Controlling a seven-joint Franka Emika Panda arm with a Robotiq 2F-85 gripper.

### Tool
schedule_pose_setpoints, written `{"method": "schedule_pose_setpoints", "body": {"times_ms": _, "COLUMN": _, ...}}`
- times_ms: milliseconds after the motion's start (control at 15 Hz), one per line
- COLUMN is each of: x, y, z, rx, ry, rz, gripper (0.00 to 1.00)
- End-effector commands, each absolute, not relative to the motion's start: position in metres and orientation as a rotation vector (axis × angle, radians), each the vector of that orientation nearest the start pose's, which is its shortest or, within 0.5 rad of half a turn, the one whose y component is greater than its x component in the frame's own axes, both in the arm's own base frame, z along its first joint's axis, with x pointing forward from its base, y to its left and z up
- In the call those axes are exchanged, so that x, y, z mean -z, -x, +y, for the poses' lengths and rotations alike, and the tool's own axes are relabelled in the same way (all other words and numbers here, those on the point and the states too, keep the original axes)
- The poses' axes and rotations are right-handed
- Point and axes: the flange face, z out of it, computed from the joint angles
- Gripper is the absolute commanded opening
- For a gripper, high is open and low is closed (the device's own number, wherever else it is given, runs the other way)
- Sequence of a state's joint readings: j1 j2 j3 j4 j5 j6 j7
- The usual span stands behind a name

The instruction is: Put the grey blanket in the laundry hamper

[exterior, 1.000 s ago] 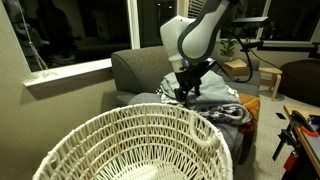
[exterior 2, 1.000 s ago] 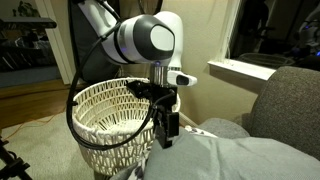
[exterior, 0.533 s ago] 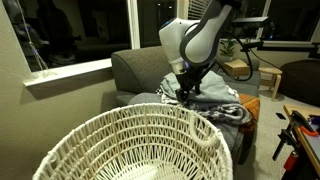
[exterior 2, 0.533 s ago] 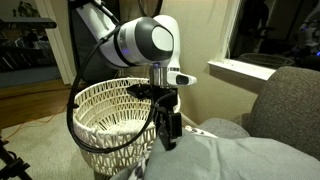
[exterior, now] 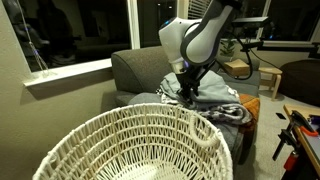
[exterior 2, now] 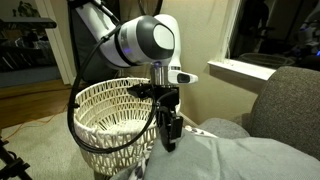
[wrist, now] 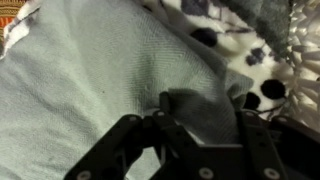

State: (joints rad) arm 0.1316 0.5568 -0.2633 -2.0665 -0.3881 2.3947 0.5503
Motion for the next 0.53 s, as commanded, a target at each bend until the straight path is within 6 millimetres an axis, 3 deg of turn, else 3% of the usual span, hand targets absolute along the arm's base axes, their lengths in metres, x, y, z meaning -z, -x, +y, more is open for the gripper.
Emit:
{"method": "schedule_pose_setpoints", "body": {"times_ms": 0, "x": -0.167, "y": -0.556, "z": -0.078, "rx": -0.204, "ry": 3.517, "rz": 0.637, "gripper": 0.21}}
{"method": "schedule_pose_setpoints", "body": {"times_ms": 200, "x": -0.182, "y": -0.554, "z": -0.076, "rx": -0.162, "ry": 3.512, "rz": 0.644, "gripper": 0.03}}
{"method": "schedule_pose_setpoints", "body": {"times_ms": 467, "x": -0.218, "y": -0.554, "z": -0.078, "rx": -0.080, "ry": 3.480, "rz": 0.667, "gripper": 0.00}}
